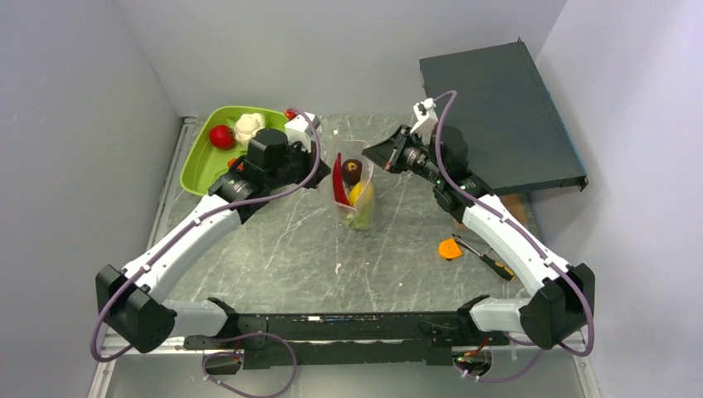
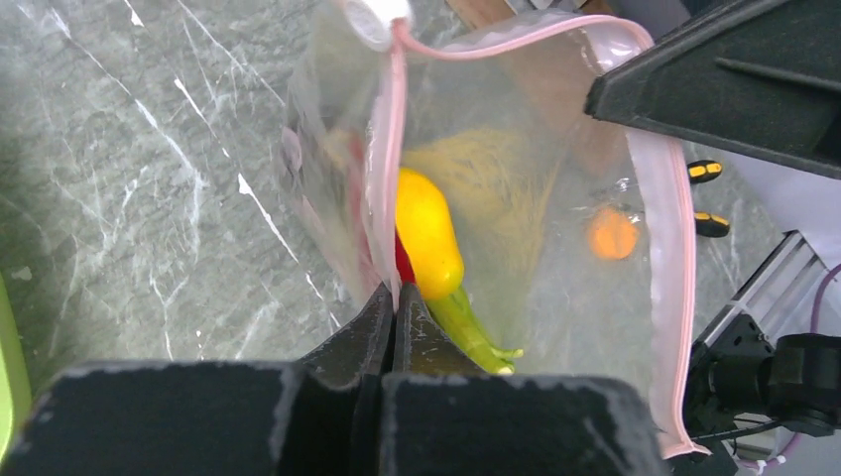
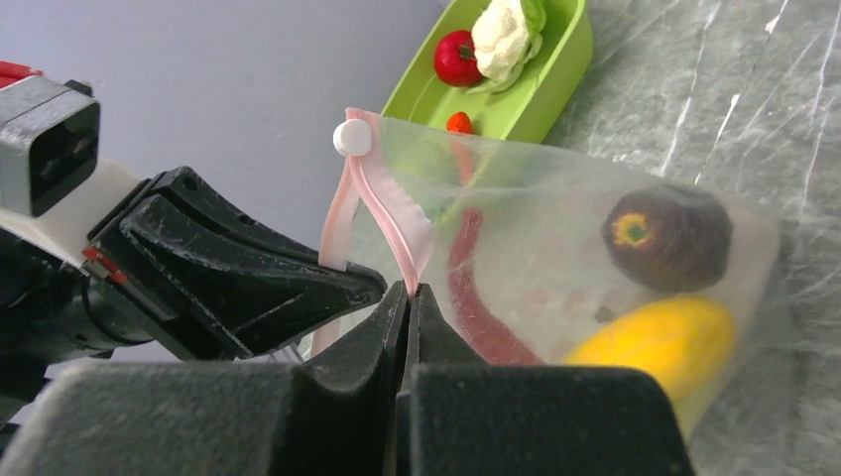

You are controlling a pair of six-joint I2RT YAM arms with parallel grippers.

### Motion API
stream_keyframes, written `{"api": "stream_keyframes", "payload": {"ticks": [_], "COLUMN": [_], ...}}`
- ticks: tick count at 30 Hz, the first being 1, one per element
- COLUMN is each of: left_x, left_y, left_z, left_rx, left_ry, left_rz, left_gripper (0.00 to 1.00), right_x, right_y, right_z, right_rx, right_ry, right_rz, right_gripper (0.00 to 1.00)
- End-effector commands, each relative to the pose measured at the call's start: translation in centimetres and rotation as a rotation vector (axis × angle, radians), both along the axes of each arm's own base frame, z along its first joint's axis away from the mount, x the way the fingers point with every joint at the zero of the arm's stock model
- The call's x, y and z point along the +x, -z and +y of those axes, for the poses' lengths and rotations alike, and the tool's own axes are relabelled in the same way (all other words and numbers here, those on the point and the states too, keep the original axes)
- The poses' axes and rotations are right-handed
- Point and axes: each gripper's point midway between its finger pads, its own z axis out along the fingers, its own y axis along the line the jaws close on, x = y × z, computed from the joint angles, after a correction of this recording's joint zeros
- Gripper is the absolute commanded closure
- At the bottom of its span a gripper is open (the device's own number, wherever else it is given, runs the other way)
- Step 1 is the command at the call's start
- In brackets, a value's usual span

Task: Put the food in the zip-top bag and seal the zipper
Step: Adjust the zipper food storage bag at the center of the board.

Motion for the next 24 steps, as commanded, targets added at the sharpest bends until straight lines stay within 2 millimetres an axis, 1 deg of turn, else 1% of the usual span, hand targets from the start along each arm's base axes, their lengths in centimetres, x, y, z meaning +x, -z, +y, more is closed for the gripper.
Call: {"api": "stream_keyframes", "payload": {"ticks": [1, 3, 6, 9, 13, 14, 15, 16, 17, 18, 19, 21, 24], "left_x": [-0.9, -0.9, -0.6, -0.2, 0.2, 0.2, 0.3, 0.2, 0.2, 0.1, 0.0, 0.1, 0.6], "left_y": [-5.0, -4.3, -2.7, -0.7, 0.6, 0.8, 0.8, 0.9, 0.8, 0.5, 0.2, -0.7, -2.3], "left_z": [0.1, 0.1, 0.3, 0.8, 1.3, 1.5, 1.7, 1.9, 2.2, 2.5, 2.8, 3.8, 6.1], "left_rx": [-0.126, -0.123, -0.097, -0.102, -0.116, -0.107, -0.097, -0.086, -0.080, -0.078, -0.076, -0.078, -0.086], "left_ry": [0.002, -0.011, -0.032, -0.048, -0.056, -0.058, -0.061, -0.059, -0.055, -0.056, -0.057, -0.068, -0.111], "left_rz": [-0.058, -0.005, 0.061, 0.115, 0.150, 0.153, 0.152, 0.147, 0.138, 0.125, 0.108, 0.071, 0.004], "left_gripper": [1.00, 1.00, 1.00, 1.00, 1.00, 0.97, 0.91, 0.83, 0.75, 0.61, 0.51, 0.35, 0.22], "right_x": [-2.2, -2.6, -2.5, -1.2, 0.5, 0.7, 0.7, 0.7, 0.6, 0.5, 0.5, 0.6, 0.8], "right_y": [-9.1, -9.7, -9.3, -7.7, -5.0, -4.5, -4.3, -4.2, -4.2, -4.1, -4.0, -3.8, -3.5], "right_z": [-1.4, -1.6, -1.7, -1.2, -0.6, -0.5, -0.5, -0.4, -0.4, -0.5, -0.5, -0.7, -0.9], "right_rx": [0.103, 0.124, 0.140, 0.131, 0.088, 0.079, 0.074, 0.072, 0.074, 0.072, 0.068, 0.057, 0.044], "right_ry": [0.007, 0.009, 0.024, 0.036, 0.044, 0.044, 0.041, 0.038, 0.037, 0.037, 0.038, 0.047, 0.062], "right_rz": [-0.208, -0.215, -0.205, -0.174, -0.124, -0.114, -0.113, -0.111, -0.116, -0.117, -0.118, -0.116, -0.118], "right_gripper": [1.00, 1.00, 1.00, 1.00, 1.00, 1.00, 1.00, 1.00, 1.00, 1.00, 1.00, 1.00, 1.00]}}
